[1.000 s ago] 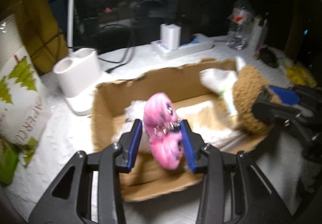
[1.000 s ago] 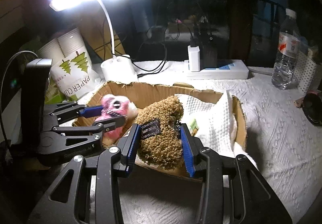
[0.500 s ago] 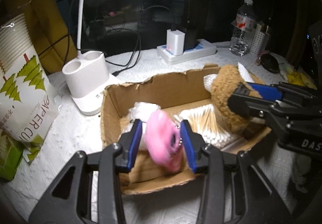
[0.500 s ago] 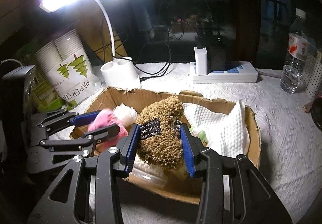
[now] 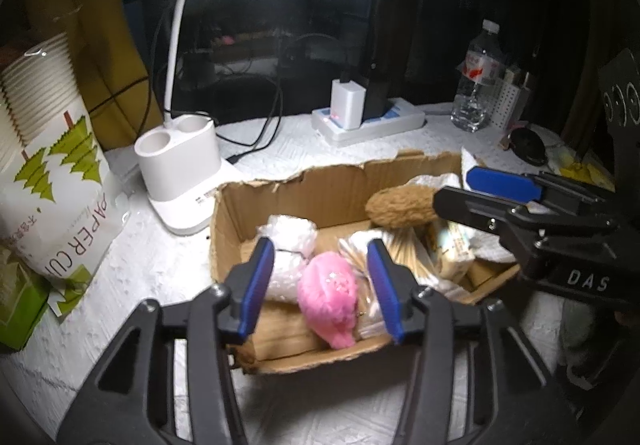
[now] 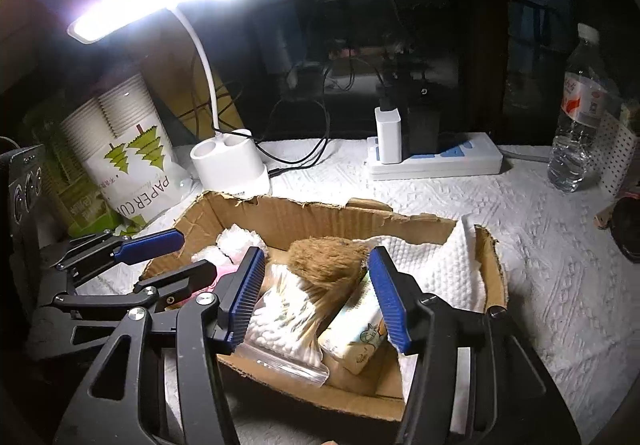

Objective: Organize soft objects
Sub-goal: 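Open the left tool to drop the pink plush in the box while the right tool releases the brown plush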

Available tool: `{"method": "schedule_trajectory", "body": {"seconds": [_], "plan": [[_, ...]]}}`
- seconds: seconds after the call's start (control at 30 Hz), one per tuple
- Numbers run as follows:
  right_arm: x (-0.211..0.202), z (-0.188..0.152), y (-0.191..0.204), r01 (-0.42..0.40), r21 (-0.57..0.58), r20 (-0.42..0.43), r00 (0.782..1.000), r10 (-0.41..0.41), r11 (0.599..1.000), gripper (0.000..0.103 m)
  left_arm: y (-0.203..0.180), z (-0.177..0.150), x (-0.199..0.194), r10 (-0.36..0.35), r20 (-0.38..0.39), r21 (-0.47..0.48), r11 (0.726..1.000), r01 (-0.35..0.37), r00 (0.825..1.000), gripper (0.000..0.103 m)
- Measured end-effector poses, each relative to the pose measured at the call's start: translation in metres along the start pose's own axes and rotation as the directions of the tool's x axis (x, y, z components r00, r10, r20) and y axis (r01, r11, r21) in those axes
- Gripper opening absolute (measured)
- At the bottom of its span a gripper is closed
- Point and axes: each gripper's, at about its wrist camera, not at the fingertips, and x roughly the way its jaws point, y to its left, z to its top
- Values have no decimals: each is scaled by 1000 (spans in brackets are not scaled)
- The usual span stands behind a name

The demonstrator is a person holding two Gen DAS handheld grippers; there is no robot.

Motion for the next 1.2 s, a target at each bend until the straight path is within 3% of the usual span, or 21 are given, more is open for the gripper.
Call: {"method": "schedule_trajectory", "body": {"seconds": [0.87,0.9,1.0,1.2], "plan": [[-66,-19,32,36,-36,62,998,-34,999,57,-8,-19,-67,-2,89,-26,1000,4,996,52],[-68,-20,32,37,-36,63,997,-34,999,57,-8,-21,-69,0,92,-29,1000,2,996,53],[-74,-23,36,37,-39,64,997,-35,999,57,-6,-26,-77,2,106,-42,999,3,994,79],[-82,-33,48,39,-51,64,997,-35,998,57,-2,-36,-94,11,130,-54,999,-4,991,79]]}}
